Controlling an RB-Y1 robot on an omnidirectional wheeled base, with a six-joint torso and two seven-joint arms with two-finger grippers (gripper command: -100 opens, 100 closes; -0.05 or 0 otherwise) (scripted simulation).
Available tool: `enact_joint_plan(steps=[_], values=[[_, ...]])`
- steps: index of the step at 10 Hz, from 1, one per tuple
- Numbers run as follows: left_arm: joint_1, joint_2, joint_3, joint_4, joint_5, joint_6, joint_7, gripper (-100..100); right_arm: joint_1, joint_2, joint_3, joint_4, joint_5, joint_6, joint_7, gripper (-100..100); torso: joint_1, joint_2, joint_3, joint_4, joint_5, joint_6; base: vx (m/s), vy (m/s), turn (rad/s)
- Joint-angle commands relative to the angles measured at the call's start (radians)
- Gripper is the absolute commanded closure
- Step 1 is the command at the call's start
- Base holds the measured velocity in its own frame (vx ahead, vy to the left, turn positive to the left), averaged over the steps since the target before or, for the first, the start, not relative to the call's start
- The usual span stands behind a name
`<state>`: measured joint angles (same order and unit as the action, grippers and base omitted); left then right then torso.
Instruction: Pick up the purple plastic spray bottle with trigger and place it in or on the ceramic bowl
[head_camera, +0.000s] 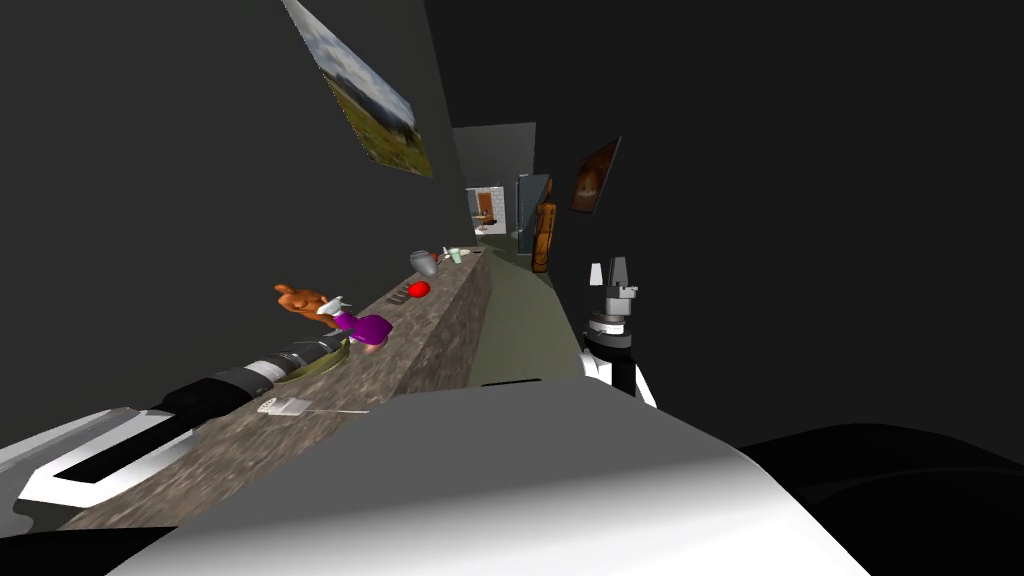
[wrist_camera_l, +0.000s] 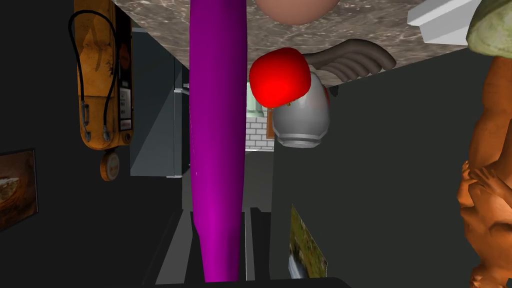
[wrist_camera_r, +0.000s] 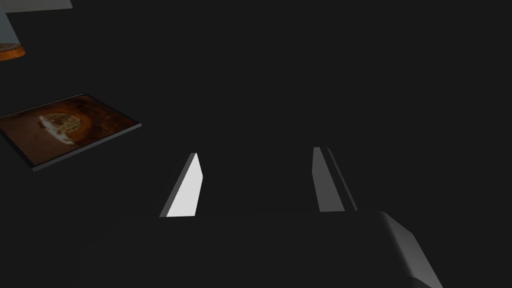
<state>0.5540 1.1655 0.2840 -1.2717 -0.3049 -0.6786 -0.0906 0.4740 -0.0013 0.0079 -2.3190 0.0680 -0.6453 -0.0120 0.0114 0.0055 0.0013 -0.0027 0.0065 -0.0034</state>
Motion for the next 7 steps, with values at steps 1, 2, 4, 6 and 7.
enact_joint_plan(steps=[1, 2, 4, 6, 7], values=[[-0.011, 0.023, 0.011, 0.050, 0.013, -0.026, 0.011, 100, 0.000, 0.000, 0.000, 0.000, 0.000, 0.000, 0.000, 0, 0.000, 0.000, 0.000, 0.000, 0.000, 0.000, -0.087, 0.105, -0.129], [-0.011, 0.023, 0.011, 0.053, 0.013, -0.026, 0.011, 100, 0.000, 0.000, 0.000, 0.000, 0.000, 0.000, 0.000, 0, 0.000, -0.001, 0.000, 0.000, 0.000, 0.001, -0.052, 0.072, -0.041], [-0.020, 0.048, 0.024, 0.107, 0.028, -0.054, 0.021, 100, 0.000, 0.000, 0.000, 0.000, 0.000, 0.000, 0.000, 0, -0.002, -0.004, -0.002, -0.001, 0.000, 0.000, -0.065, 0.067, -0.091], [-0.029, 0.069, 0.036, 0.157, 0.042, -0.079, 0.029, 100, 0.000, 0.000, 0.000, 0.000, 0.000, 0.000, 0.000, 0, 0.001, -0.002, -0.001, 0.000, 0.000, 0.000, -0.094, 0.116, -0.094], [-0.029, 0.069, 0.036, 0.157, 0.042, -0.079, 0.029, 100, 0.000, 0.000, 0.000, 0.000, 0.000, 0.000, 0.000, 0, 0.001, -0.001, -0.001, 0.000, 0.000, 0.000, -0.056, 0.076, -0.019]])
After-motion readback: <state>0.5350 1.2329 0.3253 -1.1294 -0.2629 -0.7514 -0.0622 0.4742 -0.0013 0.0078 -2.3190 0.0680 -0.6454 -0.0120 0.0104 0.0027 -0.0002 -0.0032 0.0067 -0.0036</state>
